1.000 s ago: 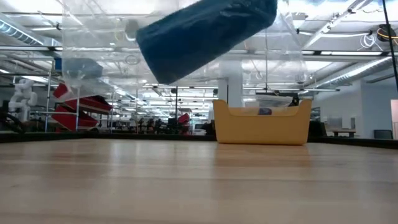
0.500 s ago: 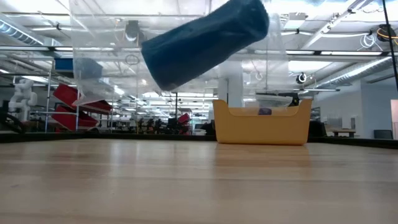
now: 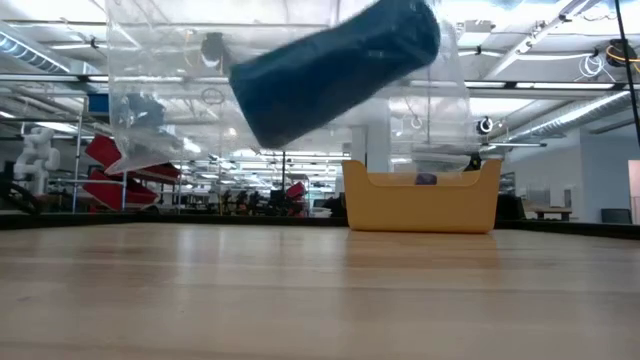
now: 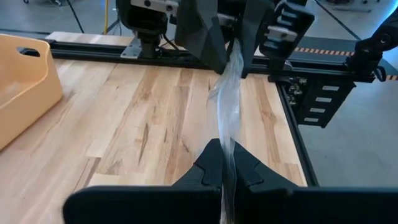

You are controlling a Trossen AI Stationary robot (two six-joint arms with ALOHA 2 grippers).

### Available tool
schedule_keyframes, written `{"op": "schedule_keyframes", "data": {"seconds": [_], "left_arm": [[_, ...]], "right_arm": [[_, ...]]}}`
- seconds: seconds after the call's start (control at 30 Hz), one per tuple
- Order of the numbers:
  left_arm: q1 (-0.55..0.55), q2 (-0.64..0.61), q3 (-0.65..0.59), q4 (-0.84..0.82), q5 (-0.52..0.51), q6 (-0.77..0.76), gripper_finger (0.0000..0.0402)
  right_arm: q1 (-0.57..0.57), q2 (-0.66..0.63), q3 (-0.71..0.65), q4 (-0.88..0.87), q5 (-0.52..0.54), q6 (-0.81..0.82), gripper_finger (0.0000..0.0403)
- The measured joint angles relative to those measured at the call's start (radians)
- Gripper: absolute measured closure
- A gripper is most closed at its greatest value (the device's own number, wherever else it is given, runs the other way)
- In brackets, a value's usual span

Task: Roll bandage
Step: Close the transparent zip bag

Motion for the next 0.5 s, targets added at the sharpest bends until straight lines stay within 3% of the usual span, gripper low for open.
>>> {"op": "schedule_keyframes", "data": {"seconds": [0.27, 0.5], "left_arm": [[0.02, 0.014, -0.001, 0.0, 0.042, -0.002, 0.0402], [0.02, 0.014, -0.001, 0.0, 0.05, -0.003, 0.0402]], "right_arm": [[-0.021, 0.0, 0.0, -0.009, -0.043, 0.004, 0.0314], [-0.018, 0.0, 0.0, -0.033, -0.043, 0.003, 0.0385]]}}
